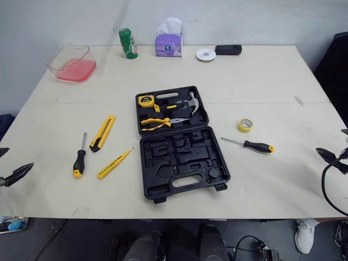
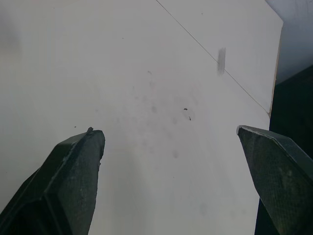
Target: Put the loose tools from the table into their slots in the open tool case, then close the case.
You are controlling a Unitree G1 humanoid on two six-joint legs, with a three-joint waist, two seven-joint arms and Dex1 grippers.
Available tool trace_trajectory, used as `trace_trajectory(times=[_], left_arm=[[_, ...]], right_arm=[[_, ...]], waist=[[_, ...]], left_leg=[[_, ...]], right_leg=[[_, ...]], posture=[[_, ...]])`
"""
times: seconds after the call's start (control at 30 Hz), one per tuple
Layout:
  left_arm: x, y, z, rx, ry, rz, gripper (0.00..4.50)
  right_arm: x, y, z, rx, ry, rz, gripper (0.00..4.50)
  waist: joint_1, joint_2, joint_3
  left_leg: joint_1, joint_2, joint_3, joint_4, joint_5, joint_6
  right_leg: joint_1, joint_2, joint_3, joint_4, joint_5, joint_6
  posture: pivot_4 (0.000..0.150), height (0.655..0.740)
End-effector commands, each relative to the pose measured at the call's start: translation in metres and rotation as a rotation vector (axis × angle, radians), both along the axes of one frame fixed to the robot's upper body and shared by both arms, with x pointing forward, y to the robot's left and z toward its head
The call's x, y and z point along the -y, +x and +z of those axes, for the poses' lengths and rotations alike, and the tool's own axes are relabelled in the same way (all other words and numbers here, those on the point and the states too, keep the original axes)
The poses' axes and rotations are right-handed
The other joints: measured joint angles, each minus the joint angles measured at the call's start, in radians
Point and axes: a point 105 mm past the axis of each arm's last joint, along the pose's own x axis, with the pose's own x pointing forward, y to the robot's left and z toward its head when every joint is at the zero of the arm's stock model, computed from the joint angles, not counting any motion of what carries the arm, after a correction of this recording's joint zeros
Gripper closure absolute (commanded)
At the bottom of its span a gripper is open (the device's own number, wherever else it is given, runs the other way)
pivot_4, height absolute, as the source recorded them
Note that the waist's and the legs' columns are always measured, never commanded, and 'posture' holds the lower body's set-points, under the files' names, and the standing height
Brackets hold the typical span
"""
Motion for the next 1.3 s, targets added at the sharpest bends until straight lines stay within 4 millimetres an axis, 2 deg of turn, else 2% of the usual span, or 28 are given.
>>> trace_trajectory(times=[0.03,0.13,0.33,0.5,0.63,0.73,1.0,1.13,1.3], left_arm=[[0.001,-0.001,0.014,0.059,-0.024,-0.002,0.01],[0.003,-0.002,0.015,0.071,-0.082,-0.013,0.01],[0.007,-0.001,0.014,0.060,-0.088,-0.022,0.01],[0.019,0.004,0.024,0.081,-0.097,-0.065,0.01],[0.049,0.014,0.039,0.115,-0.096,-0.194,0.01],[0.073,0.019,0.050,0.110,-0.067,-0.291,0.01],[0.128,0.034,0.053,0.045,-0.082,-0.436,0.01],[0.160,0.048,0.046,-0.009,-0.089,-0.515,0.01],[0.176,0.064,0.043,-0.032,-0.093,-0.518,0.01]], right_arm=[[0.000,0.002,0.006,0.041,0.002,-0.003,0.00],[-0.002,0.004,0.003,0.045,0.011,-0.003,0.00],[-0.007,0.007,0.005,0.057,0.028,0.020,0.00],[-0.020,0.010,0.008,0.054,0.064,0.093,0.00],[-0.043,0.026,0.021,0.108,0.137,0.154,0.00],[-0.064,0.031,0.025,0.081,0.136,0.240,0.00],[-0.112,0.042,0.036,0.019,0.158,0.405,0.00],[-0.149,0.055,0.037,-0.046,0.195,0.527,0.00],[-0.170,0.070,0.035,-0.058,0.215,0.574,0.00]], waist=[[0.000,0.000,0.000],[0.000,0.000,0.000],[0.000,0.000,0.000],[0.000,0.000,0.000],[0.000,-0.001,-0.001],[0.001,-0.001,-0.001],[0.004,-0.001,-0.001],[0.005,-0.001,-0.001],[0.004,-0.001,-0.001]], left_leg=[[0.000,0.000,0.000,0.000,0.000,0.000],[0.000,0.000,0.000,0.000,0.000,0.000],[0.000,0.000,0.000,0.001,0.000,0.000],[0.000,0.000,0.000,0.002,0.000,0.000],[0.000,0.001,0.000,0.003,0.000,0.000],[-0.001,0.001,0.000,0.007,-0.002,0.000],[-0.003,0.001,0.000,0.012,-0.004,0.002],[-0.003,0.001,0.000,0.013,-0.004,0.002],[-0.004,0.001,0.000,0.013,-0.004,0.001]], right_leg=[[0.000,0.000,0.000,0.000,0.000,0.000],[0.000,0.000,0.000,0.000,0.000,0.000],[0.000,0.000,0.000,0.001,0.000,0.000],[0.000,0.000,0.001,0.001,0.000,0.000],[0.000,0.000,0.001,0.002,0.000,0.000],[0.000,0.000,0.001,0.004,0.000,0.000],[0.000,0.001,0.003,0.006,0.000,0.000],[0.000,0.001,0.003,0.006,0.000,0.000],[-0.001,0.003,0.002,0.006,0.000,0.000]], posture=[[0.150,0.7400],[0.150,0.7400],[0.150,0.7400],[0.150,0.7400],[0.150,0.7400],[0.150,0.7400],[0.150,0.7400],[0.150,0.7400],[0.150,0.7400]])
